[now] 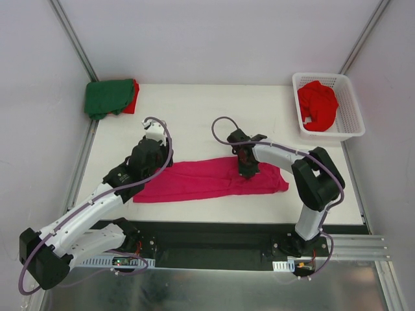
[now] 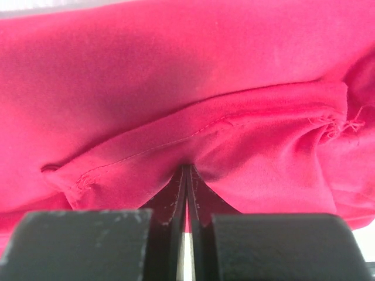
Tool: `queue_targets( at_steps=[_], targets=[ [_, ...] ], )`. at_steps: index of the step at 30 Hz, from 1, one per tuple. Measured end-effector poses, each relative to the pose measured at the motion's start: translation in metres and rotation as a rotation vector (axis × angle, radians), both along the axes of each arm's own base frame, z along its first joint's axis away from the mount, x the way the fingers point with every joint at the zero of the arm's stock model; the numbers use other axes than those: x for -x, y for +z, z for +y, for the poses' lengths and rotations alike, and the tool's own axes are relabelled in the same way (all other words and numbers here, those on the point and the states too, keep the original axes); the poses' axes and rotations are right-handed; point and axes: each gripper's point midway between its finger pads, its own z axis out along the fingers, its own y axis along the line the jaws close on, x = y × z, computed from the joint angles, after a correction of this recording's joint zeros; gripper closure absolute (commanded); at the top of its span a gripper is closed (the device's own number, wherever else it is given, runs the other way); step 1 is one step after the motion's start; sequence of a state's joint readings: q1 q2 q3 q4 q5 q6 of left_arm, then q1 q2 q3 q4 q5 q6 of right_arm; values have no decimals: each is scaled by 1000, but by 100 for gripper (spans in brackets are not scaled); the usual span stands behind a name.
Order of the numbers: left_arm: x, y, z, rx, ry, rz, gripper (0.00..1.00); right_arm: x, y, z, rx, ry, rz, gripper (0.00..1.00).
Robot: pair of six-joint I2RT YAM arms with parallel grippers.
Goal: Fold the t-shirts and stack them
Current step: Rotate the tshirt 90 degrees
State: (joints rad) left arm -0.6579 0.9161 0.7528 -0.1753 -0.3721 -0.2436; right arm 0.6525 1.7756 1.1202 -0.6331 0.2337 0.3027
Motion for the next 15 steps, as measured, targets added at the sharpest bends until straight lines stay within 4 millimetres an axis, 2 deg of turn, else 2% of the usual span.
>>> queue_targets(
  at_steps=[15],
  targets=[
    [11,14,31,-49,66,-19,56,-75,3,33,64,75,-66,99]
  ],
)
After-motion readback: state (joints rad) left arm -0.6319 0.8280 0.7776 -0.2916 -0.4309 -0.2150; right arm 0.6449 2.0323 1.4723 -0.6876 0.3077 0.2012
